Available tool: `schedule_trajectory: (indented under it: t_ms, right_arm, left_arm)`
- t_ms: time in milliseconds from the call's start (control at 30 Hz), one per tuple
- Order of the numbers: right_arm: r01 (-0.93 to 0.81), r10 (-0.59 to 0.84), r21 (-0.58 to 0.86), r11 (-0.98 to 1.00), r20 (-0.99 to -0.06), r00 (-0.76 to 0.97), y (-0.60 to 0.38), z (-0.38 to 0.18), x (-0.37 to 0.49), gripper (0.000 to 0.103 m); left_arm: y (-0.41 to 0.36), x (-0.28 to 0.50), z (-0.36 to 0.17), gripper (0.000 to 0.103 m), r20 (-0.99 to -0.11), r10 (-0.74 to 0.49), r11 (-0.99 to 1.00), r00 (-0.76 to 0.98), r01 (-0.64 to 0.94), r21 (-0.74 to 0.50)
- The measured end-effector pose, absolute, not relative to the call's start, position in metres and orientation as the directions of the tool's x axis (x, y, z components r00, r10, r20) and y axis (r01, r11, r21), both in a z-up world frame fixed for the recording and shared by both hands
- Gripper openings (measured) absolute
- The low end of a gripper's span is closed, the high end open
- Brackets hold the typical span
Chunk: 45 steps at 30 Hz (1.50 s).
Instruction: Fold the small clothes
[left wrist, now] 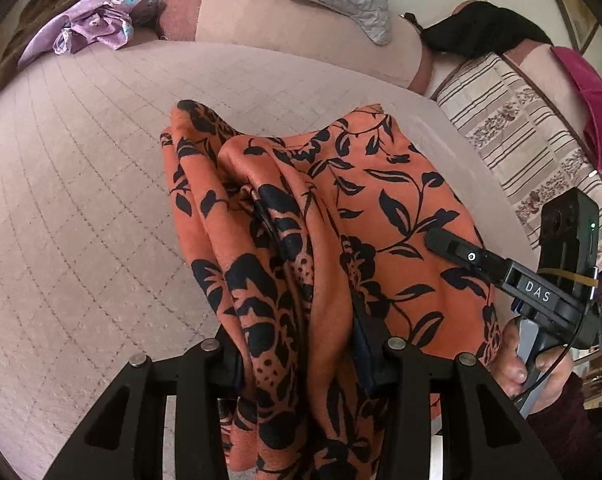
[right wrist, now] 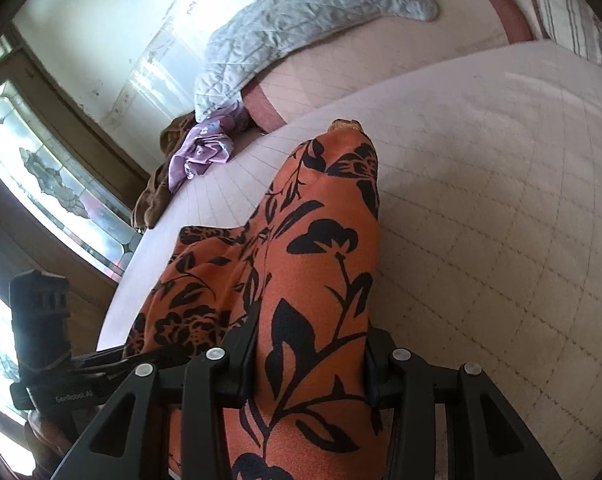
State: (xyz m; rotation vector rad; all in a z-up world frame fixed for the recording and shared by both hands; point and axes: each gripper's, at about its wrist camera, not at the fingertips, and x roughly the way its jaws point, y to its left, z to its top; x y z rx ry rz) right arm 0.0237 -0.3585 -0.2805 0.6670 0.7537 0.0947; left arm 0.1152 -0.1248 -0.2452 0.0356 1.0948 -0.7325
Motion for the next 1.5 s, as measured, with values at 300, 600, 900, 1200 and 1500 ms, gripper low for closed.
schedule_trajectory:
  t_ms: [300, 600, 900, 1200, 1500]
  right_arm:
    - [0.208, 0.303, 0.594, 0.777, -0.643, 0.703, -0.36, -0.296, 0.037, 0.044]
    - [0.237, 0.263, 0.556, 0.796, -0.672, 0.693, -0.354, -0.299, 0.041, 0.049]
    - [0.326, 0.204, 0.534, 0.78, -0.709, 0.675, -0.349, -0.297, 0.032, 0.069]
    - [0.351, -0.138, 0.19, 0.917, -0.673, 0.726, -0.31, -0.235, -0.026, 0.071]
    - [0.264, 0.015, 0.248, 0.932, -0.754, 0.657, -0.288, -0.26, -0.022, 0.057]
  left_arm:
    - [-0.139, 0.102, -0.243, 0.044, -0.836, -0.437, 0.794, 0.33, 0.579, -0.186]
    - [-0.138, 0.098, -0.248, 0.05, -0.831, -0.417, 0.806, 0.368, 0.572, -0.152]
    - [-0.133, 0.095, -0.255, 0.081, -0.809, -0.352, 0.843, 0.471, 0.534, -0.056]
    - [-0.108, 0.073, -0.241, 0.087, -0.805, -0.307, 0.884, 0.508, 0.466, -0.042]
    - [-0.084, 0.045, -0.243, 0.091, -0.804, -0.178, 0.928, 0.567, 0.368, 0.054]
